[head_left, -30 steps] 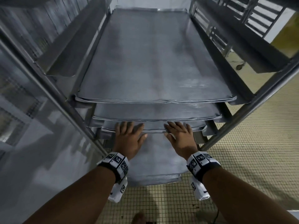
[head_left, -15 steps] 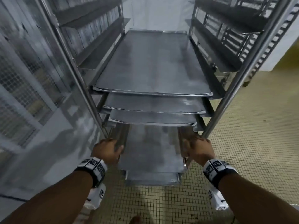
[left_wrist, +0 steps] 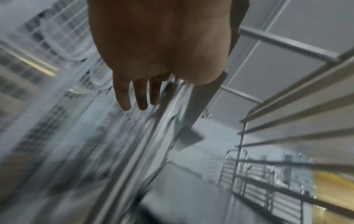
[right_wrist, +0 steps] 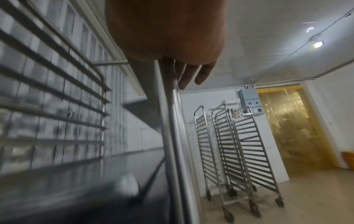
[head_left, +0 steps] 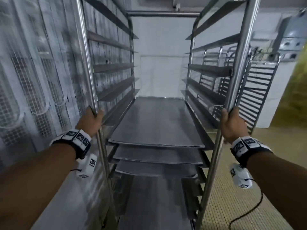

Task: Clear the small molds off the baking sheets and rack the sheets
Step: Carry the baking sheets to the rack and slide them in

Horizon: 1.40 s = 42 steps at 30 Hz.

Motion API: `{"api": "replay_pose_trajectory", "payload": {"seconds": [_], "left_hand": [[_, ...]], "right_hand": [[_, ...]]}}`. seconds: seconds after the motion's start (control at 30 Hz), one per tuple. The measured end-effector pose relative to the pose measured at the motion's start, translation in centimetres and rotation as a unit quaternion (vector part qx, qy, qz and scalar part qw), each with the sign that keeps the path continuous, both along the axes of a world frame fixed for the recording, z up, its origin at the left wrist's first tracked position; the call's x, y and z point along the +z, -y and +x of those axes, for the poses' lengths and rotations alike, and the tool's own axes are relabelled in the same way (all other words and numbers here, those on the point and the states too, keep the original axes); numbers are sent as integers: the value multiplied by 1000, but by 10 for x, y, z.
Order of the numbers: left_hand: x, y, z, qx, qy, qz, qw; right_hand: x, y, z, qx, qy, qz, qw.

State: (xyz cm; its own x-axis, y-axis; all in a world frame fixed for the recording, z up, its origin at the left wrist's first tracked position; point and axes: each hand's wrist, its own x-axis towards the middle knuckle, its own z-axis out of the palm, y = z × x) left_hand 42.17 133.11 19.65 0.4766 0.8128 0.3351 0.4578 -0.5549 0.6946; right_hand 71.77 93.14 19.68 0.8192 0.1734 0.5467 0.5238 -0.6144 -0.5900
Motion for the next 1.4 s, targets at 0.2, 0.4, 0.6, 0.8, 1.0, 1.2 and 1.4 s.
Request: {"api": "replay_pose_trajectory", "payload": {"seconds": [0.2, 0.4, 0.6, 0.8, 1.0, 1.2, 1.4], "left_hand": [[88, 4, 27, 41, 142, 29, 989], [86, 12, 27, 48, 177, 42, 982], [78, 9, 33, 61, 222, 58, 971], [69, 0, 51, 111, 276, 128, 946], [68, -18, 75, 105, 293, 139, 940], [69, -34, 99, 101, 295, 135, 940], [72, -43, 122, 112, 288, 119, 944]], "right_hand": [[72, -23, 6, 4, 33, 124, 992], [78, -31, 16, 2, 52, 152, 987], [72, -35, 25, -16, 84, 175, 981], [66, -40, 43, -36, 105, 194, 975], [66, -51, 66, -44, 97, 185, 977], [66, -69, 89, -40, 97, 188, 976], [67, -84, 108, -41, 86, 193, 976]]}}
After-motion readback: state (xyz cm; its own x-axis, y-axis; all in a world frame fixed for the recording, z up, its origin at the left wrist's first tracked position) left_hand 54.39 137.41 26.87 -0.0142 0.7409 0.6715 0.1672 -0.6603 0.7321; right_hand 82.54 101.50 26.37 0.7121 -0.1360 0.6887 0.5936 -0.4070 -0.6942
